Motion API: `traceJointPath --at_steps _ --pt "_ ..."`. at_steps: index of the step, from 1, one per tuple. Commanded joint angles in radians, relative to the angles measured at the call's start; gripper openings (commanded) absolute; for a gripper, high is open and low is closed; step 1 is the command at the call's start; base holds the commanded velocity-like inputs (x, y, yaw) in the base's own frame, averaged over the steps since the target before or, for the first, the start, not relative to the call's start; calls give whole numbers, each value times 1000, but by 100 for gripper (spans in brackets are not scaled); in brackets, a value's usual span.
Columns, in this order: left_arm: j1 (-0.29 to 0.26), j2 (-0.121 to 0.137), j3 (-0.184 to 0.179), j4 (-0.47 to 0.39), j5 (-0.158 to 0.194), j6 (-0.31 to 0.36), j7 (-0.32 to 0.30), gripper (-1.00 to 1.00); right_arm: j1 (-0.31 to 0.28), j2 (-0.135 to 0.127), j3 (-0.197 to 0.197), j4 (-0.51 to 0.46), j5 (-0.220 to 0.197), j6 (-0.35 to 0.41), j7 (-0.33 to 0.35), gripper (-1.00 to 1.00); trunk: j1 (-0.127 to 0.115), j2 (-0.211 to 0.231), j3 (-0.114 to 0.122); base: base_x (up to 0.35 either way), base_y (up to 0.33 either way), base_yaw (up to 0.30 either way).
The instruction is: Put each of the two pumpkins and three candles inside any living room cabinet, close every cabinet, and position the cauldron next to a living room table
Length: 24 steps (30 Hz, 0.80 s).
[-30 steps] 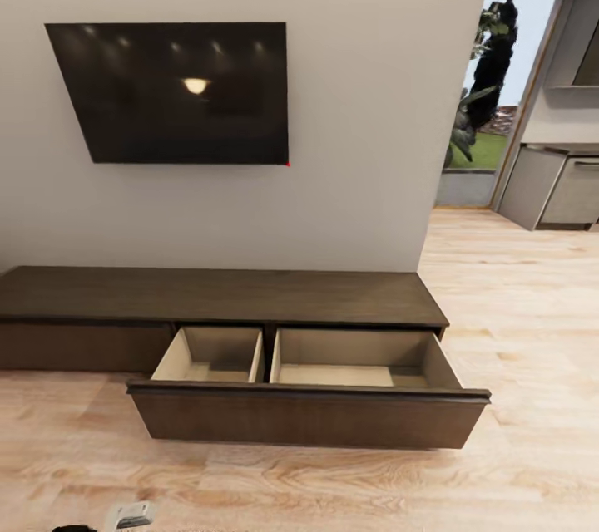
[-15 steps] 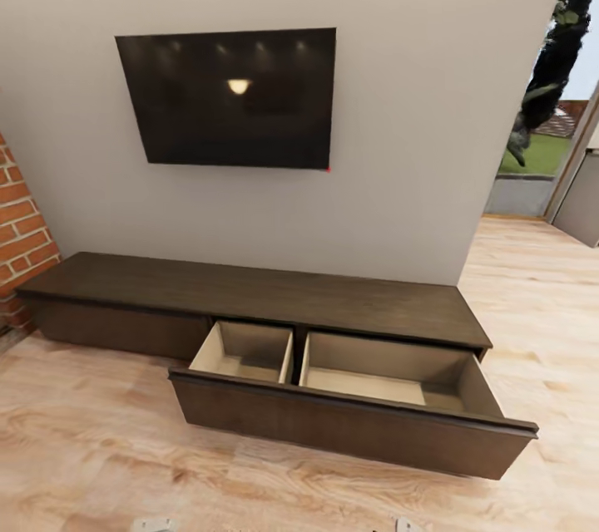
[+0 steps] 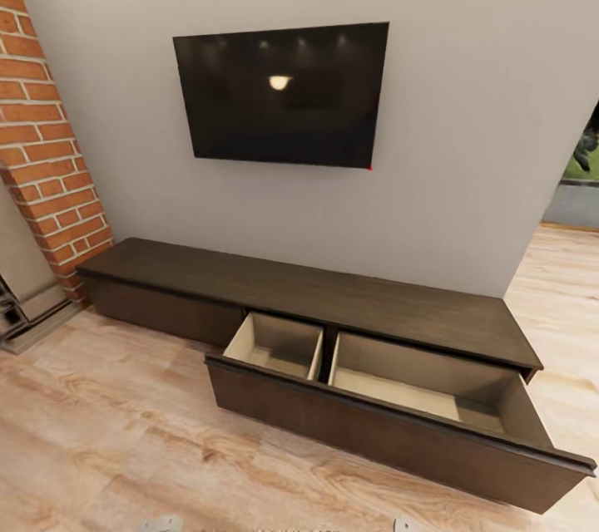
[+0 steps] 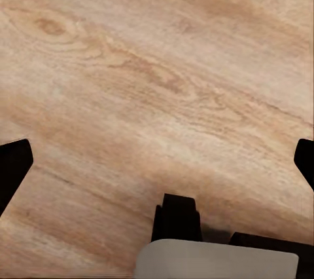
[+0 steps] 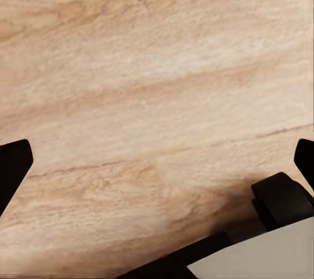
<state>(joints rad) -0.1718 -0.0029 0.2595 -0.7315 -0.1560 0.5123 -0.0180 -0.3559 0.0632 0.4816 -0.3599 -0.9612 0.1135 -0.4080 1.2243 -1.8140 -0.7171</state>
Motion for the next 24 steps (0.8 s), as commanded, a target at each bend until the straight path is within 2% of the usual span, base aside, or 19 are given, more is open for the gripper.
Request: traceJointPath --at_steps 1,3,9,24 --pt "0 0 0 0 0 0 0 100 0 0 0 0 0 0 0 100 0 0 -1 -192 0 280" --pt "0 0 1 0 1 0 1 100 0 1 3 1 1 0 0 100 0 0 -2 -257 0 280" --pt "0 0 3 1 2 -1 0 100 0 1 55 1 0 -3 -1 100 0 0 -6 -209 0 280" --pt "0 7 10 1 4 4 1 100 0 1 61 1 0 -3 0 100 0 0 -16 -10 0 280"
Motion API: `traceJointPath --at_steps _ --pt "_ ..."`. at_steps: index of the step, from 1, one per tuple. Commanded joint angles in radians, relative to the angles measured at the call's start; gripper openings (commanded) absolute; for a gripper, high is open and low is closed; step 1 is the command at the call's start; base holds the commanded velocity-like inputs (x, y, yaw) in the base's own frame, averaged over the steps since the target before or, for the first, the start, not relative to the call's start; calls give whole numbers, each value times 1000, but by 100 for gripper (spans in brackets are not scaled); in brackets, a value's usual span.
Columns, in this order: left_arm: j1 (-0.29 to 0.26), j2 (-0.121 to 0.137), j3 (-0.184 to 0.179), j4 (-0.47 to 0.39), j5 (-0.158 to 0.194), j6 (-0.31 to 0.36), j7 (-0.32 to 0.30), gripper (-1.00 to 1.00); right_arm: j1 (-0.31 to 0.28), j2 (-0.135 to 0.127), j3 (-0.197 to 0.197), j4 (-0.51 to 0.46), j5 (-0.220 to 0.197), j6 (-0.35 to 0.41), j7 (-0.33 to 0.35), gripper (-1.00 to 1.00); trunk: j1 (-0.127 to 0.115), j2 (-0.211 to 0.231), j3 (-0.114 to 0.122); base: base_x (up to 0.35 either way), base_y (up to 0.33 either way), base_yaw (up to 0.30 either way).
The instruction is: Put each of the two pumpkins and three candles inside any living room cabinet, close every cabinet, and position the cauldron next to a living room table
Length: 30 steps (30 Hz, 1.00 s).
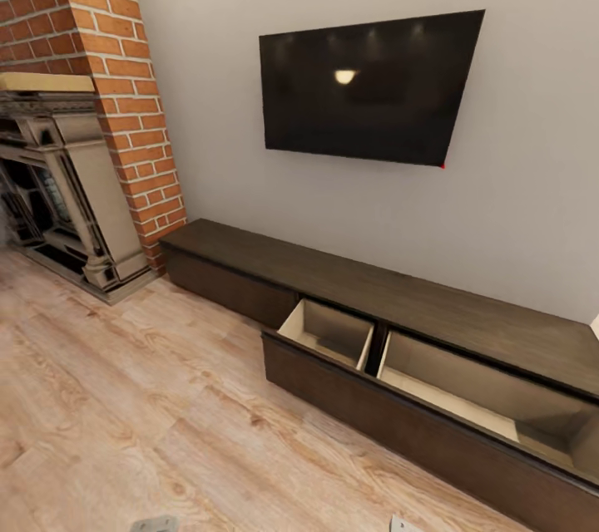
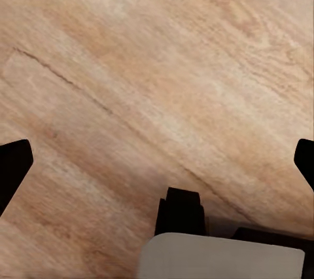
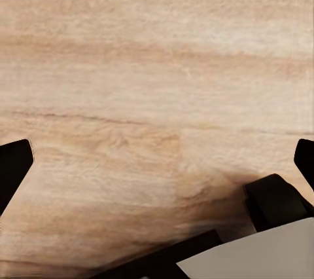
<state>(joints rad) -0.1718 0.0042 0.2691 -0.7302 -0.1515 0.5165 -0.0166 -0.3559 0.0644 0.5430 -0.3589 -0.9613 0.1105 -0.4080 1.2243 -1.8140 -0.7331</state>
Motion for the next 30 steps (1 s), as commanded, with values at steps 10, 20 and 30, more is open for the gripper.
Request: traceJointPath --at_steps 10,20,30 --pt "0 2 63 0 1 -2 -3 100 0 0 1 0 1 0 0 100 0 0 -7 0 0 280" --pt "0 2 64 0 4 -4 -6 100 0 0 2 0 1 0 0 100 0 0 -13 0 0 280" --pt "0 2 64 0 4 -4 -8 100 0 0 2 0 1 0 0 100 0 0 -20 0 0 280"
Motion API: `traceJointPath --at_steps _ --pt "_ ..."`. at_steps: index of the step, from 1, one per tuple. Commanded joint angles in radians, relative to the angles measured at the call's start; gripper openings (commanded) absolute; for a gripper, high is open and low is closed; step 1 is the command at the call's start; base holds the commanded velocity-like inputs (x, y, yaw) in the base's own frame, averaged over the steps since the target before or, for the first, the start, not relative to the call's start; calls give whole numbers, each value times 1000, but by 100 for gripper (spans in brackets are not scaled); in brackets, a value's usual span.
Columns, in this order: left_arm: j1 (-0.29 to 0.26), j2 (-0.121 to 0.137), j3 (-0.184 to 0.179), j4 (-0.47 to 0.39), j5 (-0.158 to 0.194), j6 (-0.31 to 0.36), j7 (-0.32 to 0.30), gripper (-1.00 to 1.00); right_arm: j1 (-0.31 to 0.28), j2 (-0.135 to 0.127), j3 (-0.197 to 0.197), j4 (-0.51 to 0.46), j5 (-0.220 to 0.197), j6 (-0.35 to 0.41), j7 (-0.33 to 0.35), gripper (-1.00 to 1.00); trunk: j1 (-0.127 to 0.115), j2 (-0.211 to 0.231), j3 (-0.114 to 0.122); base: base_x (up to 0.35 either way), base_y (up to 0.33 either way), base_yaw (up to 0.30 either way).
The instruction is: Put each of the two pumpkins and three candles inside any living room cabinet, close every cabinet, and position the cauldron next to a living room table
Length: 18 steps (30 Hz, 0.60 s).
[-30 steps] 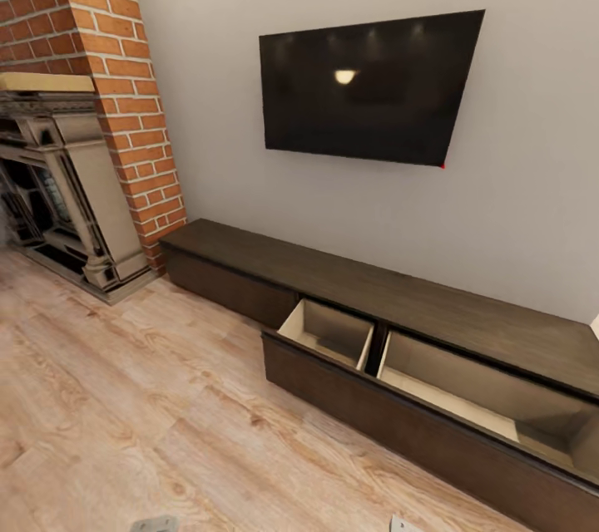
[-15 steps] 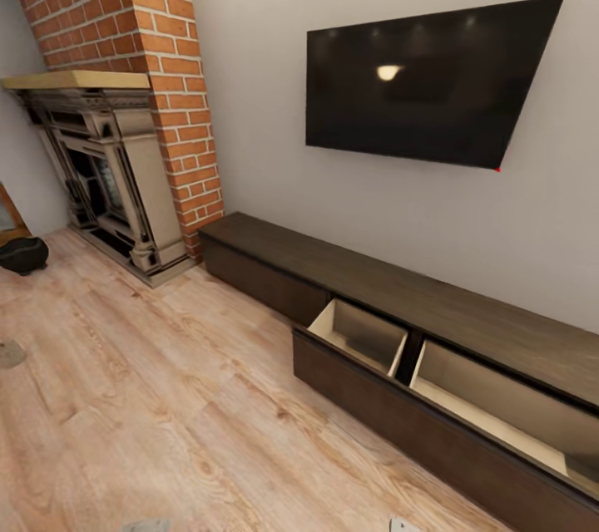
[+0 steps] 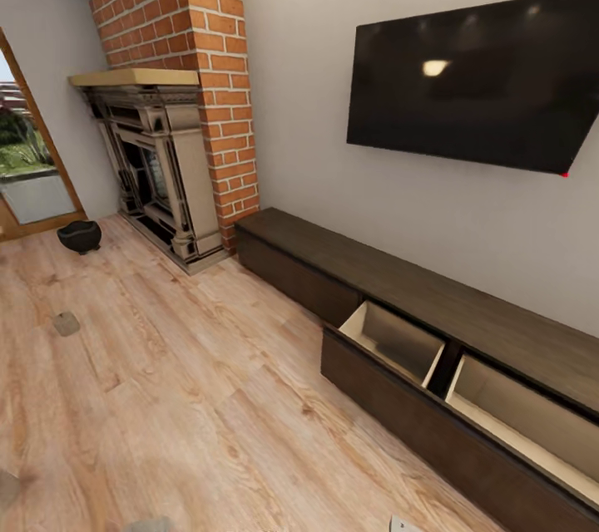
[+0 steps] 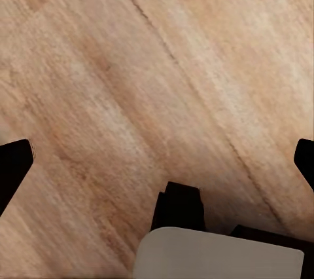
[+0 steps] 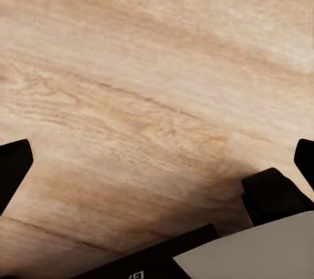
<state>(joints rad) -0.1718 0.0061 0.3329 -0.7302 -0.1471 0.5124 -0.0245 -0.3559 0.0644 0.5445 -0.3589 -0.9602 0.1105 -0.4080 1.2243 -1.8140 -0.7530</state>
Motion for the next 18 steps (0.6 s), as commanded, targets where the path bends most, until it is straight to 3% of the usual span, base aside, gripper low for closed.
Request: traceJointPath --at_steps 1,14,18 --pt "0 0 0 0 0 0 0 100 0 0 0 0 0 0 0 100 0 0 -1 0 0 280" --pt "0 0 0 0 0 0 -2 100 0 0 0 0 0 0 0 100 0 0 -9 0 0 280" --pt "0 0 0 0 0 0 -1 100 0 0 26 0 0 -1 0 100 0 0 -12 0 0 280"
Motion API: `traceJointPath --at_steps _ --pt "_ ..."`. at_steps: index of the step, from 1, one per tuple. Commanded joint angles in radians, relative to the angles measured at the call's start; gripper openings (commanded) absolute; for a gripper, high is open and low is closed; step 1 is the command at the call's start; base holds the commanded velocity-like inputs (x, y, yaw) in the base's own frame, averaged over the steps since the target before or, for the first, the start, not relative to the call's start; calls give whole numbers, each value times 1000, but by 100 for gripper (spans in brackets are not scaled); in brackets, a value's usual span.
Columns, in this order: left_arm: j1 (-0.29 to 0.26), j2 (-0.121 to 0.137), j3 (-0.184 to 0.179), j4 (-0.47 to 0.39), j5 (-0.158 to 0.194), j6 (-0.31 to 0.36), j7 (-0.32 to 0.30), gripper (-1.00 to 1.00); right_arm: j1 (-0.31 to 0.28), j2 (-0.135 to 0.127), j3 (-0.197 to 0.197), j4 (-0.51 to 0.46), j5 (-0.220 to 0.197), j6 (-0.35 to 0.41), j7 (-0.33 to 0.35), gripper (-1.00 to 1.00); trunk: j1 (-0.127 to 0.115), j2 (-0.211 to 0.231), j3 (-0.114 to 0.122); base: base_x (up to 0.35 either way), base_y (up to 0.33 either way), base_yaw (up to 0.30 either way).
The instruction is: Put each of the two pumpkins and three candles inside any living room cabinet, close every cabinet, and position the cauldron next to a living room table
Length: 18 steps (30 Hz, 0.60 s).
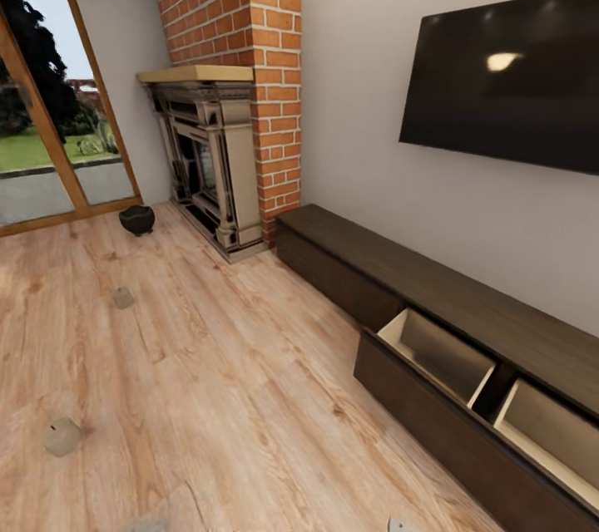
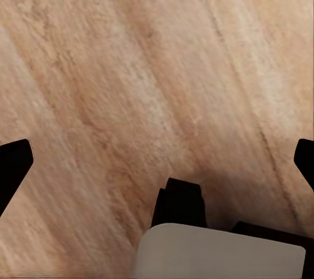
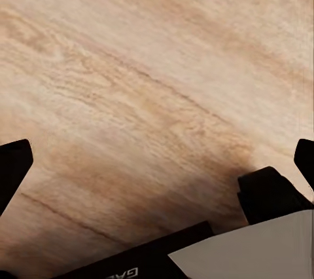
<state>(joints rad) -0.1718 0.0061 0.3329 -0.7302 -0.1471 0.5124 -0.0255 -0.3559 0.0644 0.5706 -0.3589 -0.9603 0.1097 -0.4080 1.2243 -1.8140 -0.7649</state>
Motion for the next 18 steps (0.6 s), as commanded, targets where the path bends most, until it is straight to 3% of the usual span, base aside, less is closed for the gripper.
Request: traceJointPath --at_steps 1,6,18 --pt "0 0 0 0 0 0 0 100 0 0 22 0 0 0 0 100 0 0 -1 0 0 280" --pt "0 0 0 0 0 0 0 100 0 0 51 0 0 -1 0 100 0 0 -4 0 0 280" --pt "0 2 2 0 -2 0 -1 100 0 0 55 0 0 -1 0 100 0 0 -12 1 0 280"
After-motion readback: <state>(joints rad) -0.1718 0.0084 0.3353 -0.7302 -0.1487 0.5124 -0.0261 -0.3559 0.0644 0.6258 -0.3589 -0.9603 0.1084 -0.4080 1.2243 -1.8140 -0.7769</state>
